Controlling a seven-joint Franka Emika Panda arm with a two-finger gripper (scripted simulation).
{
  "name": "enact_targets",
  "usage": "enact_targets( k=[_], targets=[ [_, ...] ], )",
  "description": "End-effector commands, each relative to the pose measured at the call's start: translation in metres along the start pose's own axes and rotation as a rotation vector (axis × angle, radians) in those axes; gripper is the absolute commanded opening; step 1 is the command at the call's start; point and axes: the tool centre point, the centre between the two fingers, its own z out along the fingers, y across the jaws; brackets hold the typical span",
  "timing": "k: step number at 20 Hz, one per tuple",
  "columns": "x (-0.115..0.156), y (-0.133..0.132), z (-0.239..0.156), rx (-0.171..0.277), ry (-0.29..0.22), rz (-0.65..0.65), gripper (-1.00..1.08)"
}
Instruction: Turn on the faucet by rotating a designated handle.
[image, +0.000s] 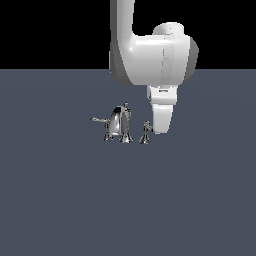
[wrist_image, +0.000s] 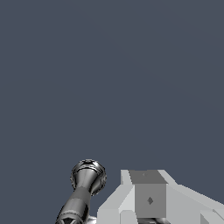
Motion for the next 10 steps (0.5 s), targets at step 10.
enact_targets(
  k=[10],
  targets=[
    [-0.046,0.002,0.0,-0.003,-0.003,-0.01,-1.0]
  ],
)
